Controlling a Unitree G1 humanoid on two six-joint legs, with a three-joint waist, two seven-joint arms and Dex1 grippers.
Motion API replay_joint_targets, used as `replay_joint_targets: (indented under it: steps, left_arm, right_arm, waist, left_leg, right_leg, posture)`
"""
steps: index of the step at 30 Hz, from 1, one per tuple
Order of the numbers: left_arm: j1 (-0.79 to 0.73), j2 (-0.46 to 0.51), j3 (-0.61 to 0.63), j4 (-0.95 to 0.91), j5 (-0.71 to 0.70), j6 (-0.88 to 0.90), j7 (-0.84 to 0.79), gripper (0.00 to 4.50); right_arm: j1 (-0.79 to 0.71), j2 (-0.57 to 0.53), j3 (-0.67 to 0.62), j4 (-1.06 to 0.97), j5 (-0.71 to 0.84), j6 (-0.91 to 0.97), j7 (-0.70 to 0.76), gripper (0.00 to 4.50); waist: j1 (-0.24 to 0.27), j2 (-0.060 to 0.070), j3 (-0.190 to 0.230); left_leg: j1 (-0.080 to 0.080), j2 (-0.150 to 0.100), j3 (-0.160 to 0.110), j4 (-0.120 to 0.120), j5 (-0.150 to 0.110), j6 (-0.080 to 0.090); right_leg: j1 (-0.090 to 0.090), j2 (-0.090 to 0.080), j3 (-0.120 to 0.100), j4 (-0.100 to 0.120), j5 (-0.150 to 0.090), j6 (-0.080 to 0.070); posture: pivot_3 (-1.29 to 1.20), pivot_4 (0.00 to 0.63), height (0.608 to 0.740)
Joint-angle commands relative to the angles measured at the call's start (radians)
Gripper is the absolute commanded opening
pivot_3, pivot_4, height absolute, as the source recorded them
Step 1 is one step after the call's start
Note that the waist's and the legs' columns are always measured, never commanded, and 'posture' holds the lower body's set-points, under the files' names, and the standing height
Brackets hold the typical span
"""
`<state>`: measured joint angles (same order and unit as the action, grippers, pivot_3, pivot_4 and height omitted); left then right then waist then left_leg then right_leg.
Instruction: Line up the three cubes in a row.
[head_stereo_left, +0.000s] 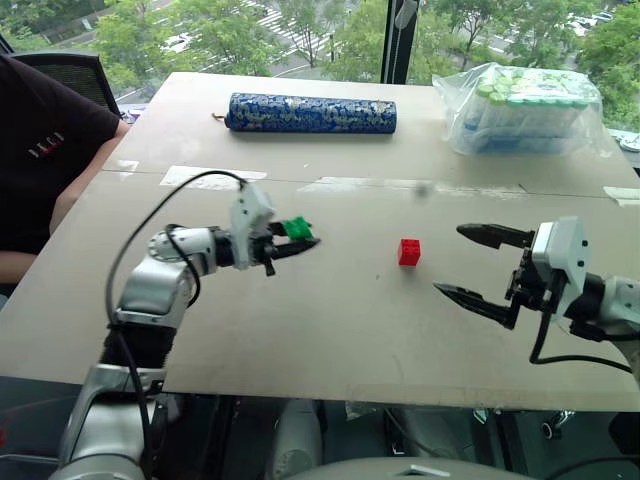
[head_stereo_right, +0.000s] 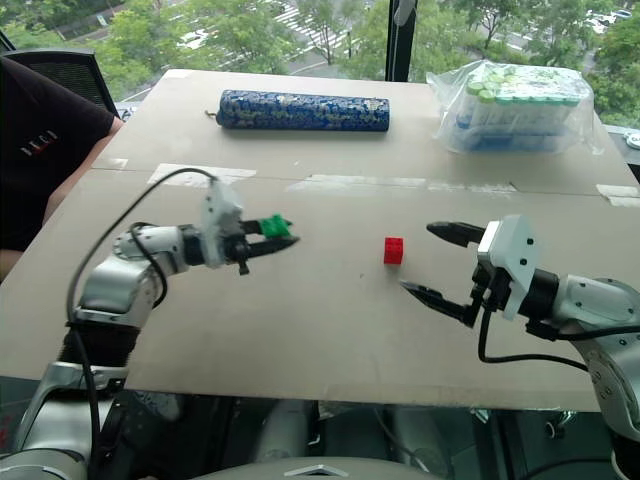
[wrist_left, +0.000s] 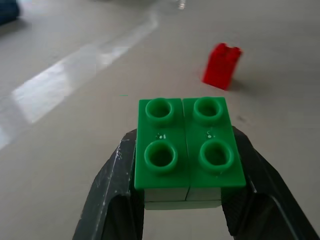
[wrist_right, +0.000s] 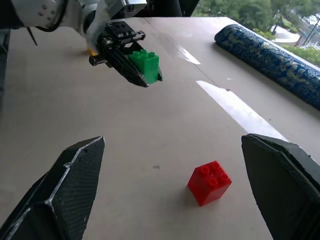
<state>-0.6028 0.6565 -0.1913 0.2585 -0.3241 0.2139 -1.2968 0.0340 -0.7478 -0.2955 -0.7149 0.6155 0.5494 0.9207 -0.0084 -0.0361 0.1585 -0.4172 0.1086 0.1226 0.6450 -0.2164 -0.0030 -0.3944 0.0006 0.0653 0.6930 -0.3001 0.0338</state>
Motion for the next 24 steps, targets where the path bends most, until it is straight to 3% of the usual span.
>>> replay_joint_targets:
  steps: [1,5,11,18,24]
  left_arm:
    - [-0.158,-0.04,-0.082,0.263,0.116,-0.213,-0.167,1.29]
    - [-0.294,-0.12,-0.101,0.504,0.186,-0.354,-0.199,1.29]
    - [-0.383,-0.206,-0.096,0.674,0.244,-0.43,-0.203,1.29]
    - [-0.446,-0.277,-0.085,0.779,0.293,-0.449,-0.19,1.29]
    - [-0.458,-0.308,-0.08,0.817,0.325,-0.465,-0.18,1.29]
  right_arm:
    - [0.055,-0.034,-0.087,-0.038,0.042,-0.028,0.033,4.5]
    - [0.119,-0.042,-0.126,-0.062,0.042,-0.038,0.016,4.5]
    - [0.207,-0.026,-0.164,-0.112,0.04,-0.046,-0.025,4.5]
    - [0.303,-0.024,-0.227,-0.16,0.051,-0.054,-0.046,4.5]
    - [0.332,-0.016,-0.209,-0.188,0.045,-0.058,-0.078,4.5]
  waist:
    - [-0.001,0.0,0.0]
    - [-0.011,0.0,0.0]
    - [-0.003,0.0,0.0]
    - [0.001,0.0,0.0]
    - [-0.005,0.0,0.0]
  left_leg:
    - [-0.001,0.0,-0.001,0.002,0.0,0.0]
    - [-0.003,0.0,-0.002,0.003,-0.001,0.001]
    - [-0.012,-0.001,-0.012,0.005,-0.001,0.001]
    - [-0.016,-0.002,-0.015,0.008,-0.001,0.001]
    - [-0.015,-0.002,-0.018,0.008,-0.001,0.001]
  right_leg:
    - [0.0,0.001,0.0,0.0,0.0,0.0]
    - [-0.001,0.001,0.001,-0.001,0.0,0.0]
    - [-0.005,0.003,-0.005,-0.002,0.0,0.001]
    - [-0.006,0.001,-0.009,-0.001,0.0,0.001]
    - [-0.005,0.002,-0.011,0.001,0.0,0.001]
  posture:
    - [0.0,0.15,0.74]
    - [0.0,0.15,0.74]
    - [0.0,0.15,0.74]
    - [0.0,0.15,0.74]
    - [0.0,0.15,0.74]
